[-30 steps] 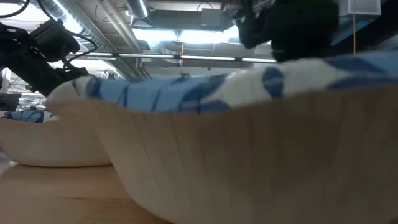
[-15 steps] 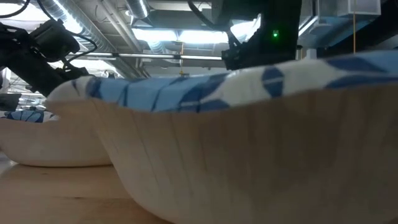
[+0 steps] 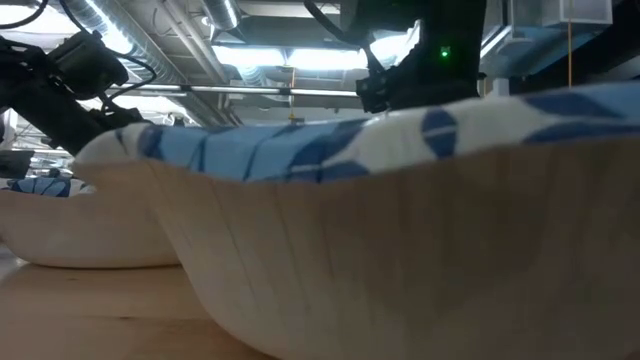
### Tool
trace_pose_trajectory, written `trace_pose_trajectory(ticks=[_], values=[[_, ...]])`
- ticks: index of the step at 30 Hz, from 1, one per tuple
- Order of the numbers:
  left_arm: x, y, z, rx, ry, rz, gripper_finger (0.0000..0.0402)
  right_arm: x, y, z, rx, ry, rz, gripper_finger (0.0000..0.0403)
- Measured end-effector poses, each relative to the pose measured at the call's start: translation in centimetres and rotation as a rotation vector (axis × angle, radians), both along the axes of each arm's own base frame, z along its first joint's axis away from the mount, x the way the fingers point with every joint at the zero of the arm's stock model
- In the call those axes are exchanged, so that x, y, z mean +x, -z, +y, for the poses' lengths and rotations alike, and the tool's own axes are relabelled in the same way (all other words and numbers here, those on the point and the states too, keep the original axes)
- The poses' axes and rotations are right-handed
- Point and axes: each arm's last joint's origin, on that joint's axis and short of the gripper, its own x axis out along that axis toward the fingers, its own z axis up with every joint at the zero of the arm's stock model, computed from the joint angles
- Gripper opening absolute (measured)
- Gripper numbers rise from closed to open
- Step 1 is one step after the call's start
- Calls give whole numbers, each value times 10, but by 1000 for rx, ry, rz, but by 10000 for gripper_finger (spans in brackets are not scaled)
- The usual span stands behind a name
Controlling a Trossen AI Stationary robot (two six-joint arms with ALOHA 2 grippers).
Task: Nest bowls inside each other
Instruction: Stack the white patterned bowl on the white patterned bowl
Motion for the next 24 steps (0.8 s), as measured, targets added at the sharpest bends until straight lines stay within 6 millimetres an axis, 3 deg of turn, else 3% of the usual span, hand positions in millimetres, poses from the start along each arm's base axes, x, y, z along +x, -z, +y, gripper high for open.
trace_pose_trajectory(ticks=[6, 12, 20, 24], values=[[0, 0, 0, 0, 0, -1, 157, -1, -3, -2, -71, 11, -24, 178], [0, 0, 0, 0, -1, 0, 157, -8, -30, -4, -74, 18, -82, 198], [0, 0, 0, 0, -1, 0, 157, -50, -93, -1, -167, 86, -248, 189], [0, 0, 0, 0, 0, 0, 157, -77, -113, 4, -138, 121, -343, 181]])
